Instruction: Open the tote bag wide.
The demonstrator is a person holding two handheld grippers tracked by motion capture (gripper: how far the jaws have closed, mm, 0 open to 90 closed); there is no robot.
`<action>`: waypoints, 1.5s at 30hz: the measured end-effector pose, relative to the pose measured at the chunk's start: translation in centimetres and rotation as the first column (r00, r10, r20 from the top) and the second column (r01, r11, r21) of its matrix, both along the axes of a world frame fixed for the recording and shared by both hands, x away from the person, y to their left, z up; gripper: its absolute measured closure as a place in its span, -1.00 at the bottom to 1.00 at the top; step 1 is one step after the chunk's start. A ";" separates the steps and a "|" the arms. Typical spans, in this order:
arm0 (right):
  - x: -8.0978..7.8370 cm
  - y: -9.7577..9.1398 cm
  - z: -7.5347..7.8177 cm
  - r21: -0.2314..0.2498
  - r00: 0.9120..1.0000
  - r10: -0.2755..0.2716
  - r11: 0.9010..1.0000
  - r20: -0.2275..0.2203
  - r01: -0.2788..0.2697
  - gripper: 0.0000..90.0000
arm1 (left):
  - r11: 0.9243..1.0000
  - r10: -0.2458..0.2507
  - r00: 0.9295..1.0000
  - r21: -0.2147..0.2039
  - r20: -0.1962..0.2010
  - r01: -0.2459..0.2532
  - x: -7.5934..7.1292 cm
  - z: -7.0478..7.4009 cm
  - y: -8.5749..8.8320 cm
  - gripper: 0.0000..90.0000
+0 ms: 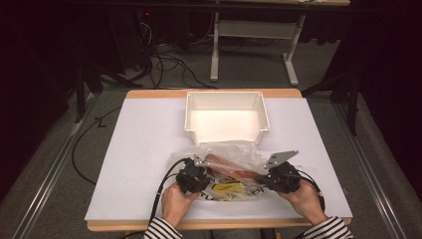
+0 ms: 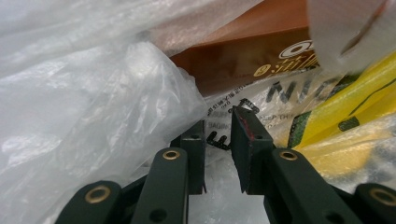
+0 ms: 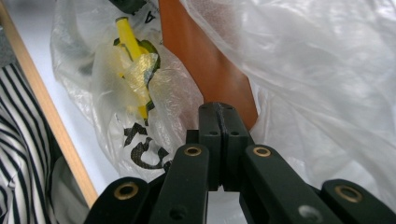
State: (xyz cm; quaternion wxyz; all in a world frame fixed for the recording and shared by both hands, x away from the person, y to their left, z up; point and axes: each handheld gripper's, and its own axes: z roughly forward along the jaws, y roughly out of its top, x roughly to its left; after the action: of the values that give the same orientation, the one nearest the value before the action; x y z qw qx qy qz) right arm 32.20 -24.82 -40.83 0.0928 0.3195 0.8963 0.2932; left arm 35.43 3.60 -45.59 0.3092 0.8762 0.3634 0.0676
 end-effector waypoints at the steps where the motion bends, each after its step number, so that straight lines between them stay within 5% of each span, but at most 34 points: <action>1: -0.1 -0.1 0.0 -0.001 1.000 0.004 1.000 -0.002 -0.004 1.00 | 1.000 0.000 1.000 0.001 -0.001 0.000 0.0 0.0 0.0 0.68; 15: -0.9 -1.9 -1.9 -0.031 0.999 -0.023 0.999 -0.037 0.022 1.00 | 1.000 0.004 1.000 -0.005 -0.007 -0.004 -0.1 -0.6 -0.4 0.63; 26: 0.9 -2.6 -4.4 -0.059 0.991 -0.108 0.993 -0.084 0.104 1.00 | 1.000 0.028 1.000 -0.003 0.005 -0.028 0.1 -0.7 -0.2 0.58; 30: 1.0 -2.8 -3.6 -0.009 0.989 -0.130 0.992 -0.074 0.130 0.90 | 0.999 0.029 0.999 -0.020 0.015 -0.029 0.0 -0.4 0.0 0.55; 38: 0.4 -2.3 0.0 0.105 0.992 -0.123 0.987 0.017 0.121 0.73 | 0.998 0.034 0.999 -0.061 0.022 -0.032 0.1 0.3 0.1 0.57; 45: 0.8 -0.1 1.6 0.111 0.994 -0.094 0.990 0.056 0.087 0.75 | 0.998 0.011 1.000 -0.062 0.021 -0.009 -0.2 0.3 -0.6 0.59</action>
State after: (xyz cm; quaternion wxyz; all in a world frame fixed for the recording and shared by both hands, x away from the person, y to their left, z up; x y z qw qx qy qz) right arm 33.03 -24.94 -39.25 0.1157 0.3554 0.8604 0.3464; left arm 35.20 3.02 -45.32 0.3395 0.8637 0.3664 0.0674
